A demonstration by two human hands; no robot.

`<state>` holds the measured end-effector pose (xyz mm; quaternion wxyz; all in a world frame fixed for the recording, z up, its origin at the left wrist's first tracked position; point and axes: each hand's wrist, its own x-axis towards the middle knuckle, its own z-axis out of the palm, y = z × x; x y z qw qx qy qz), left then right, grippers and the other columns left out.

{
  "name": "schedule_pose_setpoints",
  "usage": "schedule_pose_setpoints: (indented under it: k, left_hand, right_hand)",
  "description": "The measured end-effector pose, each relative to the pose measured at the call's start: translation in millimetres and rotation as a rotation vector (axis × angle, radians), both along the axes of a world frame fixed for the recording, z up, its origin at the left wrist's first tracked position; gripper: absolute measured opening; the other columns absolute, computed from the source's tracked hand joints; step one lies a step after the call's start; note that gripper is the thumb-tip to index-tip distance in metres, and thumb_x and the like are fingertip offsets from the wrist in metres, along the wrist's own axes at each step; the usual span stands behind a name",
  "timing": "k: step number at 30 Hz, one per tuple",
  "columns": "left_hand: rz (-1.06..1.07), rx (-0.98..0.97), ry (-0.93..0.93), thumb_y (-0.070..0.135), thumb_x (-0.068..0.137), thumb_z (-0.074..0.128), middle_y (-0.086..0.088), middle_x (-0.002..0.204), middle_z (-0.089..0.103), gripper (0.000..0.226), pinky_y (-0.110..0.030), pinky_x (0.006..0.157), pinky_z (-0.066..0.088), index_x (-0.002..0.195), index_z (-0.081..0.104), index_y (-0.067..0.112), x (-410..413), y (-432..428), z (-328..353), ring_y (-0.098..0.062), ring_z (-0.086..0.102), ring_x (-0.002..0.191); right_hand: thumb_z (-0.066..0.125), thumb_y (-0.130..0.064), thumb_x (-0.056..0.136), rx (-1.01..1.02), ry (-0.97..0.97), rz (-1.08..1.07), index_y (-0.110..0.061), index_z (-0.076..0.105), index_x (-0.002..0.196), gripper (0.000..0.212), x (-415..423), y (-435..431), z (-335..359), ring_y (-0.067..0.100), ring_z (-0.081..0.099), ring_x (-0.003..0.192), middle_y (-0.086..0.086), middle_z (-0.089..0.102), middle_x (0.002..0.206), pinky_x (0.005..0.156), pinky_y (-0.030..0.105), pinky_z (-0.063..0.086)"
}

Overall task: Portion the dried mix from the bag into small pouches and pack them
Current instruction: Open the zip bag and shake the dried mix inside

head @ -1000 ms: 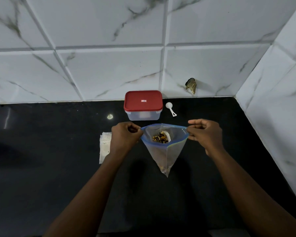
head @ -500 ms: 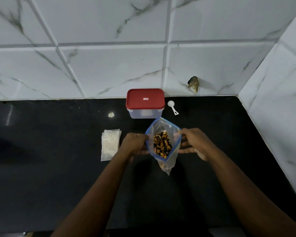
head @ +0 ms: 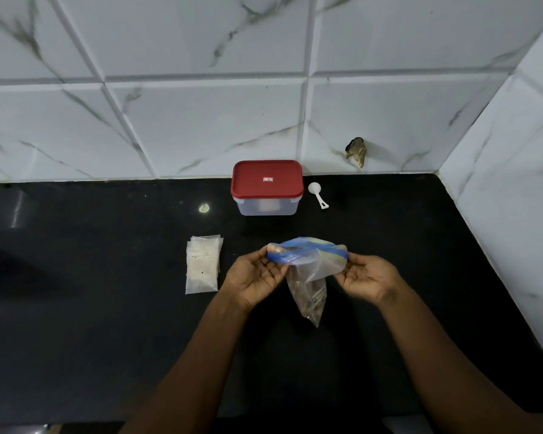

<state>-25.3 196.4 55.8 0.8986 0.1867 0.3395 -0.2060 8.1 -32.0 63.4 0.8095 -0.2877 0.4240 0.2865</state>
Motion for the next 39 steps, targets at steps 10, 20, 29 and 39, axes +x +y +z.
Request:
schedule_pose_setpoints:
  k: [10,20,29,39]
  left_hand:
    - [0.24,-0.155,0.032,0.013,0.101,0.041,-0.005,0.051,0.046,0.033,-0.025,0.045,0.044,0.071,0.051,0.005,9,-25,-13,-0.014,0.045,0.039]
    - [-0.069,0.43,0.021,0.025,0.109,0.044,-0.015,0.101,0.074,0.03,-0.038,0.071,0.058,0.112,0.066,0.006,-6,-24,-53,-0.025,0.072,0.093]
    - [-0.444,1.349,-0.296,0.041,0.091,0.074,0.001,0.127,0.056,0.046,-0.029,0.087,0.051,0.129,0.056,0.024,5,-1,-63,-0.013,0.06,0.109]
    - [-1.008,1.74,-0.634,0.031,0.098,0.066,0.003,0.113,0.068,0.016,-0.032,0.09,0.057,0.111,0.07,0.024,30,4,-35,-0.009,0.065,0.099]
  right_hand:
    - [0.034,-0.01,0.103,0.023,-0.022,-0.152,0.012,0.056,0.096,0.032,-3,18,1,0.035,0.062,0.051,0.029,0.062,0.069,0.046,0.041,0.054]
    - [0.047,-0.014,0.094,-0.292,-0.06,0.108,-0.002,0.062,0.105,0.022,-19,19,-36,0.025,0.059,0.077,0.016,0.062,0.091,0.068,0.036,0.05]
    - [0.062,-0.035,0.091,-0.895,-0.402,0.479,-0.02,0.07,0.097,0.018,-14,12,-29,0.018,0.065,0.094,0.006,0.071,0.105,0.085,0.042,0.054]
    - [0.078,-0.024,0.085,-1.36,-0.83,1.18,-0.023,0.072,0.112,0.028,2,10,-19,-0.001,0.064,0.086,-0.01,0.069,0.098,0.072,0.017,0.051]
